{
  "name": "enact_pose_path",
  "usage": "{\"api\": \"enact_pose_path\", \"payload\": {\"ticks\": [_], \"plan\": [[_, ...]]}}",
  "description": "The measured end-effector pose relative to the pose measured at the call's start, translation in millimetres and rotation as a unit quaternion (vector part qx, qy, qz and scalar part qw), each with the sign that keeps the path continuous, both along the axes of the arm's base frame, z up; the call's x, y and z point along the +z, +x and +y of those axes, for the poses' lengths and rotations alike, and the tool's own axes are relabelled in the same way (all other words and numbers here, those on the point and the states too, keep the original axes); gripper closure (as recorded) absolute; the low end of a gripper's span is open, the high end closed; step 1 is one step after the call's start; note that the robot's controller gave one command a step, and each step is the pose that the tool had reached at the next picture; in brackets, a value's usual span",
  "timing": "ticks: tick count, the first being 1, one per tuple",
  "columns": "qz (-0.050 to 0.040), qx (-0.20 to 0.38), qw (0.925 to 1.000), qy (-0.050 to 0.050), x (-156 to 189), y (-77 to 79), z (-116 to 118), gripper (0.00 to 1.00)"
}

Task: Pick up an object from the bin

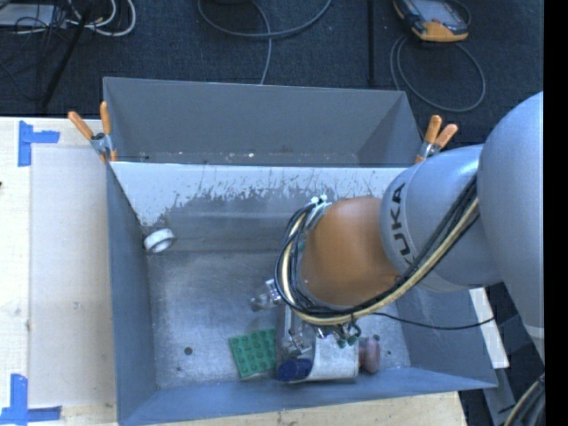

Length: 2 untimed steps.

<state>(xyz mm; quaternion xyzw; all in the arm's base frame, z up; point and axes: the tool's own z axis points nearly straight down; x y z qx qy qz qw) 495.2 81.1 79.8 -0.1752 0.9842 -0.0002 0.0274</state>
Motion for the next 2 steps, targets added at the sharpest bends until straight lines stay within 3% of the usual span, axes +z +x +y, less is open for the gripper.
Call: {"api": "enact_pose_path", "payload": {"ticks": [1, 2], "plan": [[0.0177, 0.034, 0.9993, -0.004, 0.0, -19.3, 32.1, 0.0], [0.0205, 0.03, 0.9993, -0.004, -0.8, -20.7, 31.1, 1.0]]}}
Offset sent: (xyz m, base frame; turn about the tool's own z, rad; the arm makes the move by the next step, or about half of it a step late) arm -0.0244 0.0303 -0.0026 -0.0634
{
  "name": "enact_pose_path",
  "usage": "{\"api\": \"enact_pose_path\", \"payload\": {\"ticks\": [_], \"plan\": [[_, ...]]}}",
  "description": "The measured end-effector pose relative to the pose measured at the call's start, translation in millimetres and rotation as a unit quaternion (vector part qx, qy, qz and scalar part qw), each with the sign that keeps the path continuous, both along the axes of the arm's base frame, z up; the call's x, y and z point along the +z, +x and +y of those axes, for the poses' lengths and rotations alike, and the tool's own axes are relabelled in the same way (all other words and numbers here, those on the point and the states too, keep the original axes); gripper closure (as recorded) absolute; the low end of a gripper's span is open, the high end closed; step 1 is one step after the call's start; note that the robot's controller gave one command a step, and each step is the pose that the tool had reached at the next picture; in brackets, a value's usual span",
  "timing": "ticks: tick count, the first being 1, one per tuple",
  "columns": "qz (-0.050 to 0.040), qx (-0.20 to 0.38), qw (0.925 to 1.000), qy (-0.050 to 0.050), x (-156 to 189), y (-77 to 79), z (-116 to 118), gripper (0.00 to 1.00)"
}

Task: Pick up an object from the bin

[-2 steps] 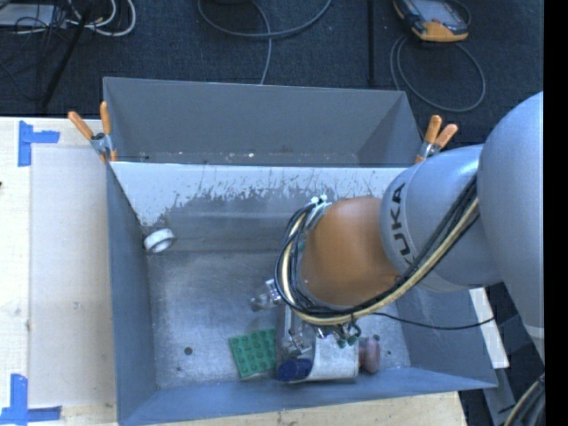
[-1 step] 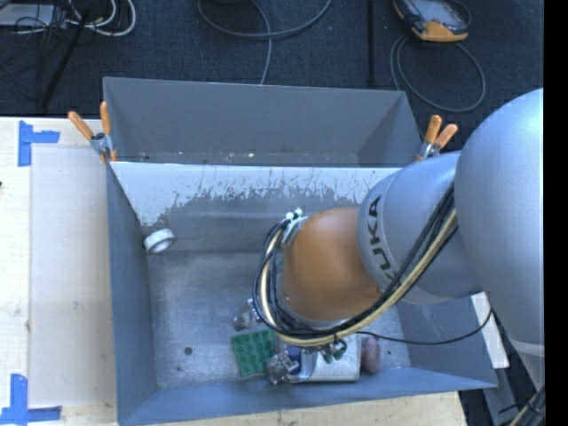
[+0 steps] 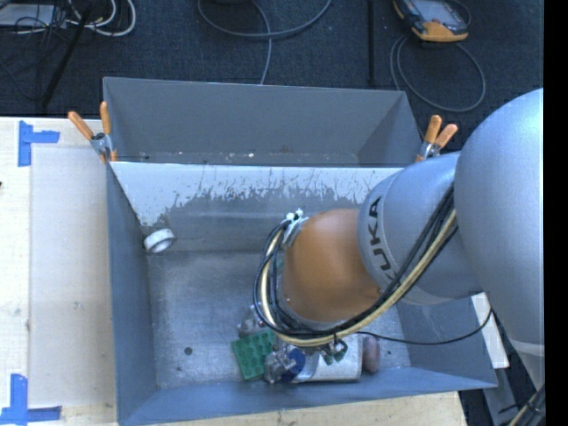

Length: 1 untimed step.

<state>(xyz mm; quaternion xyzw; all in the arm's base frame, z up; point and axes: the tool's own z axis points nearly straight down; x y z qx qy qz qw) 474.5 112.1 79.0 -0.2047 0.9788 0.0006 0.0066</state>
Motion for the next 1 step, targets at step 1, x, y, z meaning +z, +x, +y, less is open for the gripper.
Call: {"api": "enact_pose_path", "payload": {"ticks": [1], "plan": [[0.0029, 0.12, 0.9928, -0.002, 142.8, 26.5, 17.1, 1.0]]}}
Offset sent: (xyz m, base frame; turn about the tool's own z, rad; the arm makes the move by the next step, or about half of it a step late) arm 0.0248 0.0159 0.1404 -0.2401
